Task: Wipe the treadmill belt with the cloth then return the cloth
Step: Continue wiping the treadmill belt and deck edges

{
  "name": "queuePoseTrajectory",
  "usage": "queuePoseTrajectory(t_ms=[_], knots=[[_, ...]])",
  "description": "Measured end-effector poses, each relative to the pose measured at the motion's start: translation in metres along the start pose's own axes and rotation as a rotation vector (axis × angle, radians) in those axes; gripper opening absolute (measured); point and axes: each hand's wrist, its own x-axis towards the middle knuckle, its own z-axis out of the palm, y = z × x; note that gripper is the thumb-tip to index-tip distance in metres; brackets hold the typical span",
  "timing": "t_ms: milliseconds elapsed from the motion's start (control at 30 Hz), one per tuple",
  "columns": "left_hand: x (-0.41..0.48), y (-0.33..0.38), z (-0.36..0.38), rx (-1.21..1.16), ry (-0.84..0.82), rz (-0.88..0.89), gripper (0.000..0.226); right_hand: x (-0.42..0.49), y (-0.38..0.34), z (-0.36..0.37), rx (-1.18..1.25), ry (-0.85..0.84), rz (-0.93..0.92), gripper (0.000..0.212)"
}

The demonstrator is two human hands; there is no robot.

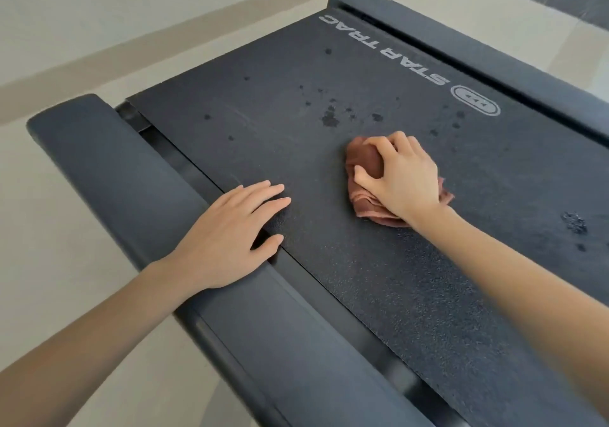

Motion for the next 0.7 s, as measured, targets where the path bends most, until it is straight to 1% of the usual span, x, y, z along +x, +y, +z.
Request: queuePoseTrajectory(t_ms=[33, 67, 100, 200, 300, 367, 433, 533, 633, 667, 700], knots=[[0.000, 0.000, 0.000, 0.005, 0.002, -0.012, 0.052, 0.009, -0.008, 0.006, -0.022, -0.007, 0.067, 0.045], [0.000, 0.000, -0.001, 0.010, 0.003, -0.027, 0.052, 0.010, -0.015, 0.008, -0.032, -0.005, 0.083, 0.045], [0.000, 0.000, -0.001, 0.011, 0.005, -0.044, 0.052, 0.005, -0.021, 0.007, -0.017, 0.004, 0.060, 0.044], [0.000, 0.002, -0.003, 0.017, -0.005, -0.070, 0.052, -0.049, -0.031, -0.012, 0.149, 0.029, -0.166, 0.041], [-0.001, 0.003, -0.005, 0.029, -0.021, -0.071, 0.053, -0.111, -0.018, -0.036, 0.260, -0.044, -0.411, 0.038], [-0.002, 0.003, -0.006, 0.028, -0.032, -0.064, 0.054, -0.126, 0.007, -0.044, 0.257, -0.062, -0.457, 0.037], [-0.002, 0.000, -0.006, 0.030, -0.038, -0.039, 0.054, -0.117, 0.029, -0.046, 0.213, -0.057, -0.398, 0.037], [0.000, -0.012, -0.010, 0.029, -0.048, 0.038, 0.051, -0.074, 0.031, -0.035, 0.114, -0.019, -0.221, 0.043], [0.009, -0.027, -0.016, 0.024, -0.061, 0.106, 0.049, -0.023, -0.001, -0.011, 0.020, 0.007, 0.041, 0.045], [0.013, -0.032, -0.017, 0.019, -0.066, 0.122, 0.049, -0.012, -0.017, -0.003, 0.017, 0.015, 0.110, 0.044], [0.017, -0.037, -0.019, 0.012, -0.072, 0.136, 0.049, -0.005, -0.035, 0.003, 0.023, 0.027, 0.139, 0.043]])
